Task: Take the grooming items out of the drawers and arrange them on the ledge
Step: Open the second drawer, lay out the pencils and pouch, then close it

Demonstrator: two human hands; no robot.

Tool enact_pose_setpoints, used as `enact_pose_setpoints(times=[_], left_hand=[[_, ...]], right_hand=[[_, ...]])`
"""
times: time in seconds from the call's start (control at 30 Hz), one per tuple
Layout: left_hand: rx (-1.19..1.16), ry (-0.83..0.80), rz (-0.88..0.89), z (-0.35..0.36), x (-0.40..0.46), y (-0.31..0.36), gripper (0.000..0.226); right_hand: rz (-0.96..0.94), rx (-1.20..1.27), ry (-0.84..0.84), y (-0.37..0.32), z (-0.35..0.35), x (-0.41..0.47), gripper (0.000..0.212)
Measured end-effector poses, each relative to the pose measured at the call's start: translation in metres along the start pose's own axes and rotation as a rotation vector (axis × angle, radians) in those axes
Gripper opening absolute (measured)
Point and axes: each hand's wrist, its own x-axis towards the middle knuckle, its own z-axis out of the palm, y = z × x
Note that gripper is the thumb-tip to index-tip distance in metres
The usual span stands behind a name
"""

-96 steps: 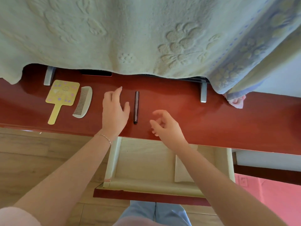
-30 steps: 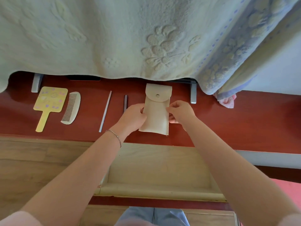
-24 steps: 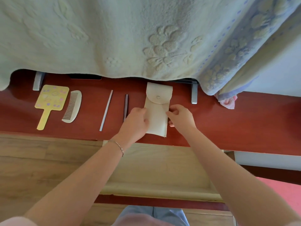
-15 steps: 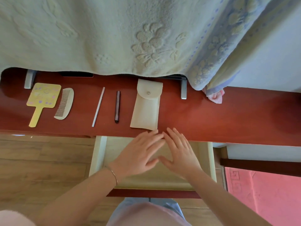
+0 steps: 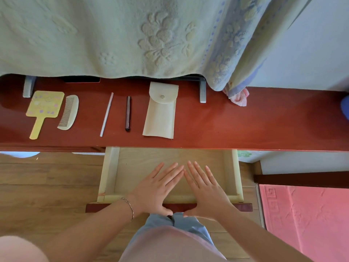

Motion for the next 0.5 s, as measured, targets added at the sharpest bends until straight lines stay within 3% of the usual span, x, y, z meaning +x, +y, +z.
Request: enact_pose_setpoints(times=[0.5], left_hand=[[0.227, 0.206, -0.119, -0.033, 0.044, -0.039, 0.091]], right_hand=[[0.117, -0.137, 0.294, 0.027, -0.042, 0.062, 0.109]])
